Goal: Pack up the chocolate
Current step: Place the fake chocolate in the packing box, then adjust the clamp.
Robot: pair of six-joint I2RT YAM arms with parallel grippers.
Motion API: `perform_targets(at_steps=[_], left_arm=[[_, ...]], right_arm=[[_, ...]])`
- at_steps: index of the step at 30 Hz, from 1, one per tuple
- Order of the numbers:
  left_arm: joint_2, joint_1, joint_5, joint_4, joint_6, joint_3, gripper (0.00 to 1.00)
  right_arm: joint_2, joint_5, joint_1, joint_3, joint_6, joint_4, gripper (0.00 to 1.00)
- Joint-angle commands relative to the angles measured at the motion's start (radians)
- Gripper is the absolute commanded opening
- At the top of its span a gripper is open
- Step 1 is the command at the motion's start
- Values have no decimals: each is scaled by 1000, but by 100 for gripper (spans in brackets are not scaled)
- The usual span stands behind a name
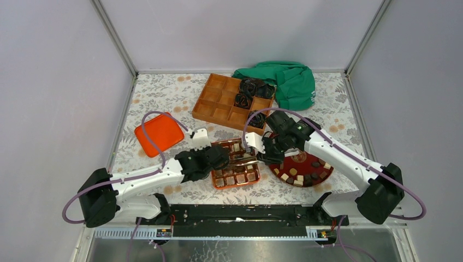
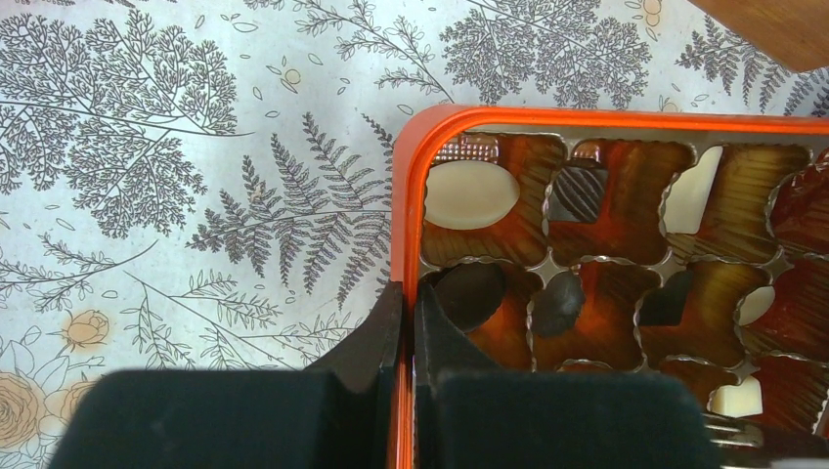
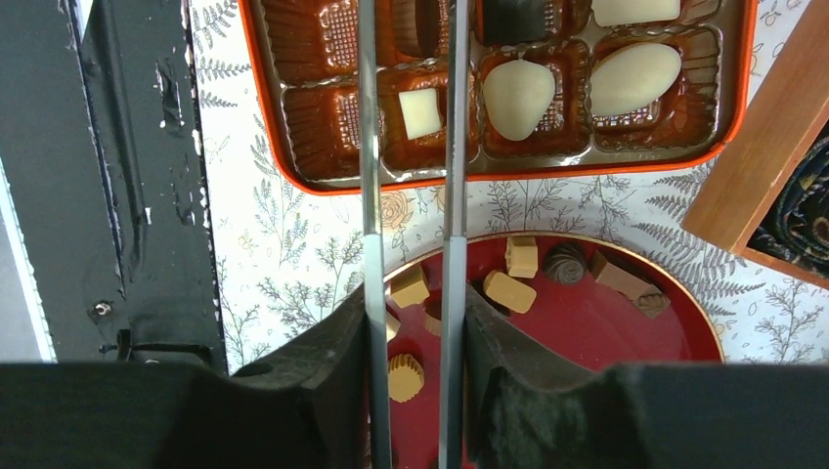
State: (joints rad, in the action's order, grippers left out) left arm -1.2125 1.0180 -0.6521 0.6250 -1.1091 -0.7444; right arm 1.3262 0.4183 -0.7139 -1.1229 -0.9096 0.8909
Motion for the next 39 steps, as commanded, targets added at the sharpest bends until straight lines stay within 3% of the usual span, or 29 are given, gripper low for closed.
perform_targets(at_steps=[1,4,8,13,18,22,26,31,39], left_arm=[[10,-12,-13,-64,-47,-15,0],[6,-14,-11,-68,-46,-13,0],[2,-21,-6,-77,-39,-7,0],[-4,-43,5,-101,-15,9,0],[-11,-105,58,-162,28,58,0],[-27,-147,98,-213,69,87,0],[-46,-178,129,-238,99,92,14],[-11,-191,138,-226,109,95,53],[237,-191,230,-182,186,106,91]], right_arm=[[3,-15,-20,-20,33,-29,43],[2,-11,-20,-26,41,-18,52],[-3,2,-19,-33,45,8,55],[-42,82,16,-65,14,117,52],[-152,227,210,-36,-14,181,48],[-224,265,319,18,8,166,37],[-246,277,395,46,28,165,33],[-275,286,483,64,70,149,31],[-289,363,591,48,182,122,31]])
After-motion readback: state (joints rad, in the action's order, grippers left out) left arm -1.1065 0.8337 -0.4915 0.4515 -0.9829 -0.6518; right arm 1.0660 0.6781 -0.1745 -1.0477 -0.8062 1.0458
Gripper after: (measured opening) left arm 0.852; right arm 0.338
